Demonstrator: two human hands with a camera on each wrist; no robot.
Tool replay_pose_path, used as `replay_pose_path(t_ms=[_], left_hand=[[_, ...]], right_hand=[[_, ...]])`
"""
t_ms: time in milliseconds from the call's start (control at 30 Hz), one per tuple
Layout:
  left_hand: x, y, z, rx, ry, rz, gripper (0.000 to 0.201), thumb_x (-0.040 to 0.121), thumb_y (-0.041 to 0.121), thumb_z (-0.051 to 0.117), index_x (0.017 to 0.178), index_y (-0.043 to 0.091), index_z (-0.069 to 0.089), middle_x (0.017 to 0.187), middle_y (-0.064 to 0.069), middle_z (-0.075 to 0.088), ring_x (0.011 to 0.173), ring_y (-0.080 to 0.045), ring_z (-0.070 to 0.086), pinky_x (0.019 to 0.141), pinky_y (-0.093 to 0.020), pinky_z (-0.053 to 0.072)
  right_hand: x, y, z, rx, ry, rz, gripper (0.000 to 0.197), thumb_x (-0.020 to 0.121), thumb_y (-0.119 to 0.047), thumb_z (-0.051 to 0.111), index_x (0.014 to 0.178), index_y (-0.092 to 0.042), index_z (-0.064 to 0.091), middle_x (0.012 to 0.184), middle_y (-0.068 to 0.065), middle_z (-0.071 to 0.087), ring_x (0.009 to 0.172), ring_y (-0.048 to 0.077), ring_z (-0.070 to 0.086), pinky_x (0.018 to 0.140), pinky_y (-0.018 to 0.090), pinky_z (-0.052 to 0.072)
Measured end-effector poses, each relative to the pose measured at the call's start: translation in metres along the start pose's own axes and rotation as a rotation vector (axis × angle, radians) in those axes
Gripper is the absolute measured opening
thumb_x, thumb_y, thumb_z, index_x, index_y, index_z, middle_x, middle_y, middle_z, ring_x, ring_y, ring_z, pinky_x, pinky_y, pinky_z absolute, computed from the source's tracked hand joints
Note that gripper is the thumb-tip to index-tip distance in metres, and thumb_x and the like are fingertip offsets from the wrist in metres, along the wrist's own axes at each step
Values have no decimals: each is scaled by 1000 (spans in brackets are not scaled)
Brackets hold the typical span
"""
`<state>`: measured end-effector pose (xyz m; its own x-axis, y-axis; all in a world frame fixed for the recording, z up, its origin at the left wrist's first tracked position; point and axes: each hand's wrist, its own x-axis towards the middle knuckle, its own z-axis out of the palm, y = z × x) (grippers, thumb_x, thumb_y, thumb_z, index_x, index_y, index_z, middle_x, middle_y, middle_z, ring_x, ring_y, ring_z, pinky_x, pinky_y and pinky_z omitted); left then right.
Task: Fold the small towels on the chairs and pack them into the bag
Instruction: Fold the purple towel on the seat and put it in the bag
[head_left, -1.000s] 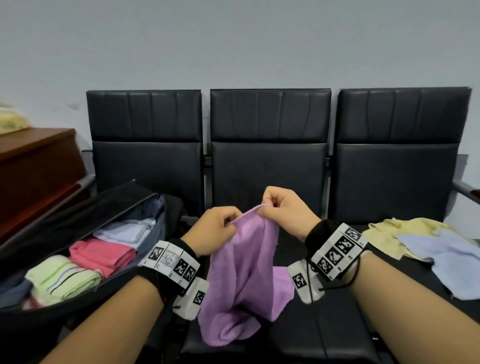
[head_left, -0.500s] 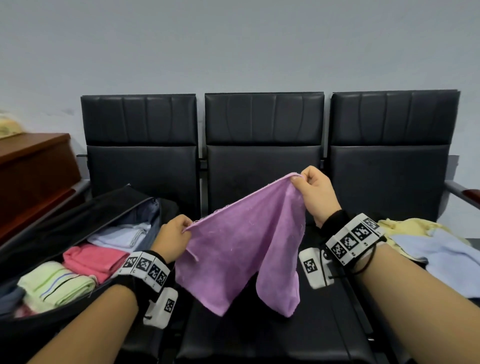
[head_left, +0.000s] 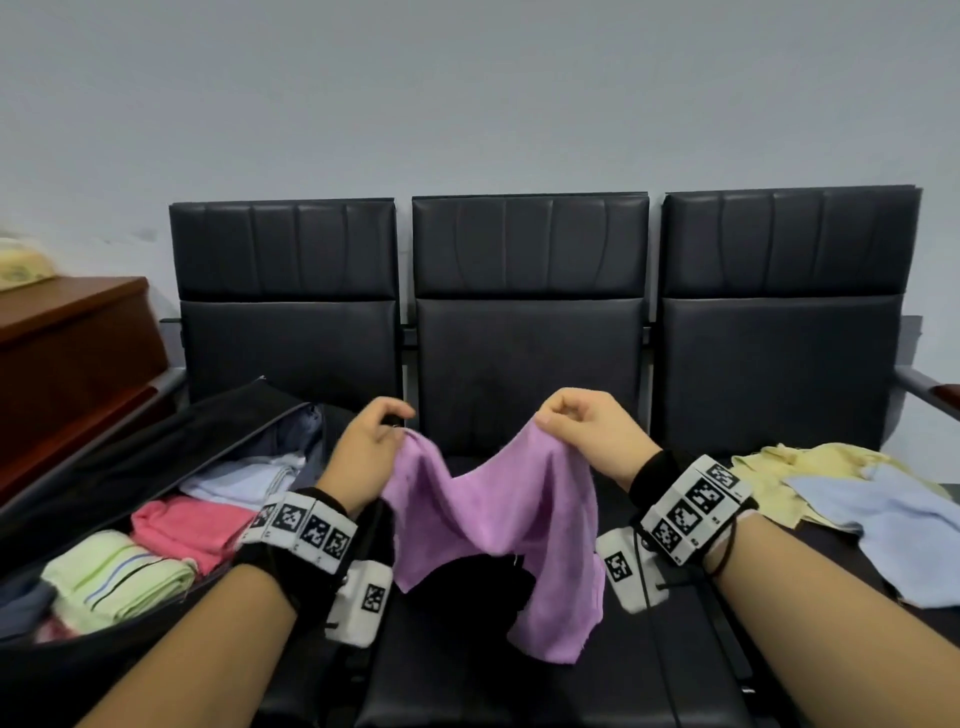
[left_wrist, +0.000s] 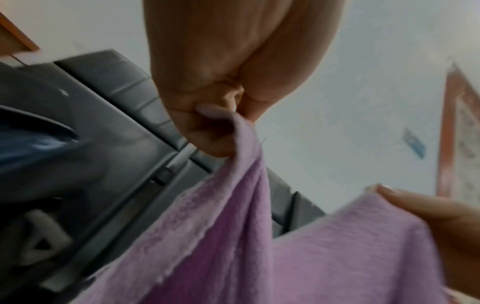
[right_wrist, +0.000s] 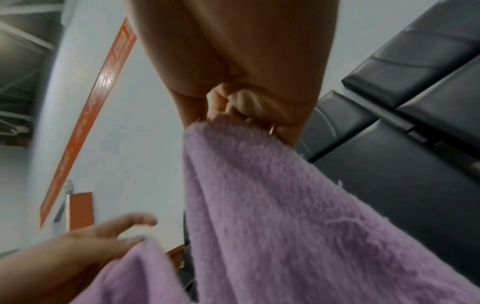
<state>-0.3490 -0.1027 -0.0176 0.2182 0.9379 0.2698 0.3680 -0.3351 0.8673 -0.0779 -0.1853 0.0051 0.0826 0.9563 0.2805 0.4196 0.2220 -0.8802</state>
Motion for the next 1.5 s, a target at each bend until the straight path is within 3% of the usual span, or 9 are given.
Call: replay_pose_path(t_ms=[133,300,433,600,867,967,1100,1267,1500], left_hand=[[-15,45,30,-148,-217,69,39,89,-14,43,94,9,74,82,3,75,71,3,66,65,-11,48],[-21,58,45,-105,-496,165,28,86,3,68,109,18,75,103,-1,76,99,-11,70,85,-23,56],[-24,53,51,9,-431,220,3,85,18,77,87,20,77,80,7,73,76,0,66,70,-16,49],[-18,44,50,116,-140,231,12,85,14,70,75,19,70,78,7,71,78,-8,67,73,-27,54],[5,5,21,138,250,12,20,81,15,70,64,26,65,68,12,68,64,5,60,57,-9,39],[12,-12,4,113,310,-72,21,82,14,70,64,24,65,68,12,67,68,-1,62,58,-9,40],[17,-28,-20,116,393,-137,19,83,20,71,65,23,66,73,5,69,80,-22,67,79,-34,53],[19,-35,-31,104,525,-219,19,84,21,66,66,25,63,75,4,66,85,-27,66,79,-34,50],[21,-12,10,73,379,-170,9,84,17,66,77,17,71,84,-5,74,88,-25,69,85,-35,54]], right_hand=[[-8,-14,17,34,-186,-43,10,91,-5,65,83,-9,70,79,-1,67,75,8,59,74,21,47],[-18,-21,18,17,-198,-122,7,90,-7,68,86,-9,73,86,10,72,81,18,66,81,29,54],[-20,-15,12,-31,-159,-113,7,89,-15,70,84,-17,74,85,5,73,81,21,68,79,34,55],[-23,0,10,-9,-270,-17,10,88,-19,73,84,-10,73,77,5,70,73,14,63,71,34,53],[-34,22,1,-49,-378,94,20,86,-15,76,85,4,71,72,1,65,67,10,56,65,21,46],[-35,31,-10,-69,-353,124,23,84,-13,78,86,9,70,71,3,64,65,9,56,65,22,46],[-35,46,-21,-70,-287,195,20,85,-10,76,86,8,68,73,10,63,69,18,56,65,28,47],[-36,55,-28,-223,-224,216,8,87,-10,73,86,-3,70,72,3,66,65,11,56,64,26,46],[-36,25,-16,261,-95,169,26,93,3,58,90,-14,77,79,7,67,70,18,54,60,24,45]])
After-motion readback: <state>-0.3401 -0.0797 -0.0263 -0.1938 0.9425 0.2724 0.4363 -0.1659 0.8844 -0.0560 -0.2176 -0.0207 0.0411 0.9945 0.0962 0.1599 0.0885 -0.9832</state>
